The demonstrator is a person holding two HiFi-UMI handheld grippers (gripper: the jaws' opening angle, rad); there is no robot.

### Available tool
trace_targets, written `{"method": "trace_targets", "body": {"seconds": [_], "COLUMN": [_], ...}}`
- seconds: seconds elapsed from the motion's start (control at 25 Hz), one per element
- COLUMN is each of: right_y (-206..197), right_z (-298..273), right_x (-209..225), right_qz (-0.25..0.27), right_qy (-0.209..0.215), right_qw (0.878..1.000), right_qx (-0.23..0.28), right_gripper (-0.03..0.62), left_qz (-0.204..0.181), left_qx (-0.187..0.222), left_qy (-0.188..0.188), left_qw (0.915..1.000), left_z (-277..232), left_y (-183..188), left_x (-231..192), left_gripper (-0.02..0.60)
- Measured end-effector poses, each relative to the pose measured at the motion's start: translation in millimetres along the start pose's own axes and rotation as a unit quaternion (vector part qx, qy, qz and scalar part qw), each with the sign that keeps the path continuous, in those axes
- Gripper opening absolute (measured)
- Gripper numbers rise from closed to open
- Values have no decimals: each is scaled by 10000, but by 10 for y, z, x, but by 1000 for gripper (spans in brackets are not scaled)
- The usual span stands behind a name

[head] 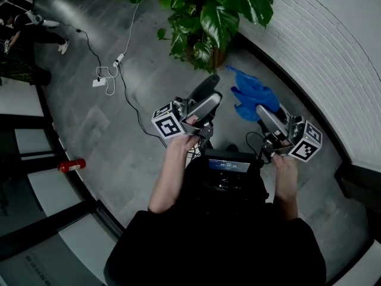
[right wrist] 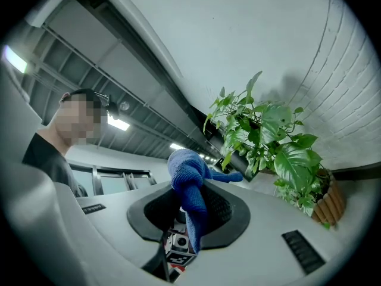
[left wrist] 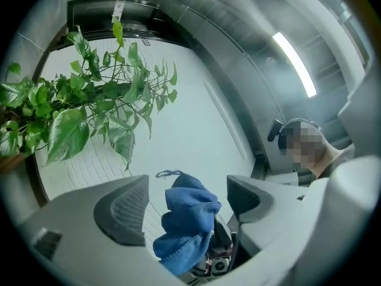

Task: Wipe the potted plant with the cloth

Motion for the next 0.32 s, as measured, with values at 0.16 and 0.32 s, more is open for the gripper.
{"method": "trace_targets", "body": {"seconds": [0.16,0.32], "right_y": [10,8], "right_z": [-8,-24], "right_x": [3,-5], "right_qz": [-13,-39], "right_qy": [53,62], "right_qw": [10000,10000], "right_qx": [-27,-47], "right_gripper": [94,93], "left_qz": [-13,4], "left_qx": [19,17], "left_qy": [18,17], "left_qw": [10000,10000], "left_z": [-12,-19], "left_y": [-21,-31], "left_x": [6,16], "left_gripper": [416,416]}}
Point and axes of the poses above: the fingertips, and each gripper's own axes: z backward along the fingers, x to its right, y out of its top, the point moved 7 cm from there along z, backward along the fingers, and after that the axes turned 6 degrees about z, right-handed, at the moved point
